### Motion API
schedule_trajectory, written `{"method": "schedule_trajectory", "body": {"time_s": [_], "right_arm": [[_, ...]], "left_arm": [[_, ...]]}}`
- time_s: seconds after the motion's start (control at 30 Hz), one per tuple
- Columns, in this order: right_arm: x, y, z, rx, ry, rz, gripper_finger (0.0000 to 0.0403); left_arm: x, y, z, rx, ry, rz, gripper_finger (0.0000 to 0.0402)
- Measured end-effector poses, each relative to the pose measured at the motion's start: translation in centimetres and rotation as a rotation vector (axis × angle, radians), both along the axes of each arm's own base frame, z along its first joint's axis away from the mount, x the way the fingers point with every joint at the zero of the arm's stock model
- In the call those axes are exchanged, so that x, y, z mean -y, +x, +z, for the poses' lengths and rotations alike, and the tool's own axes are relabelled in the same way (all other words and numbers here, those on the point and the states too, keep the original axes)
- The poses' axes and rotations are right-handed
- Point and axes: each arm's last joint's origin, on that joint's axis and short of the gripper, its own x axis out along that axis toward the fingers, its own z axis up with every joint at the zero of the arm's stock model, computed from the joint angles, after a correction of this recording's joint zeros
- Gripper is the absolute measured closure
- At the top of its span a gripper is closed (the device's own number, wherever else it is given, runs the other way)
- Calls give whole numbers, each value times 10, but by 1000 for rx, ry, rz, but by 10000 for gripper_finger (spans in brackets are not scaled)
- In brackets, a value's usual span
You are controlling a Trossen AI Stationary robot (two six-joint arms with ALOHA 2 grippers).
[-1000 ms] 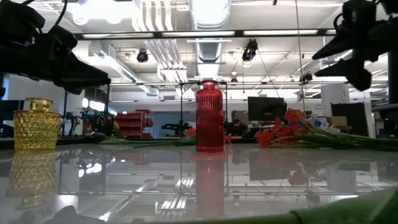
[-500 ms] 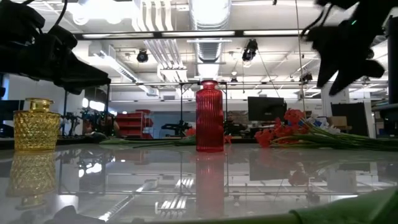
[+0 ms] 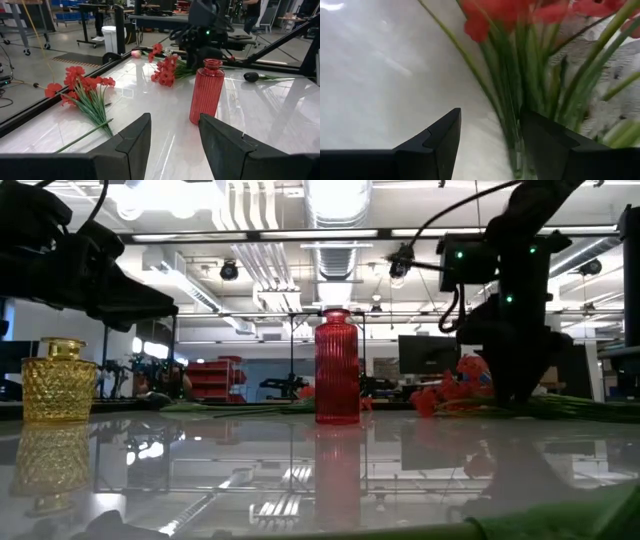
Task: Sort flowers into vase by color
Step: Put the right red flowers into the red vase
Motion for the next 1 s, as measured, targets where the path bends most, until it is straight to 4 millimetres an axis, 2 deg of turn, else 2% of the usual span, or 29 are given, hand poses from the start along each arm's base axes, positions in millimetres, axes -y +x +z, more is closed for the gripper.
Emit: {"method": "schedule_trajectory", "body": {"time_s": [0.2,0.43,0.57,0.7,0.77,0.87,1.0], "right_arm": [[12,-1,-6,-30,11,-14,207],[13,0,-12,-44,46,-7,214],[13,0,-12,-35,48,-45,259],[14,3,-10,11,43,-63,341],[14,5,-5,30,42,-68,379],[17,12,14,105,22,-70,389],[21,23,51,240,-27,-83,392]], "left_arm": [[0,0,0,0,0,0,247],[0,0,0,0,0,0,247],[0,0,0,0,0,0,247],[0,0,0,0,0,0,247],[0,0,0,0,0,0,247],[0,0,0,0,0,0,247],[0,0,0,0,0,0,247]]}}
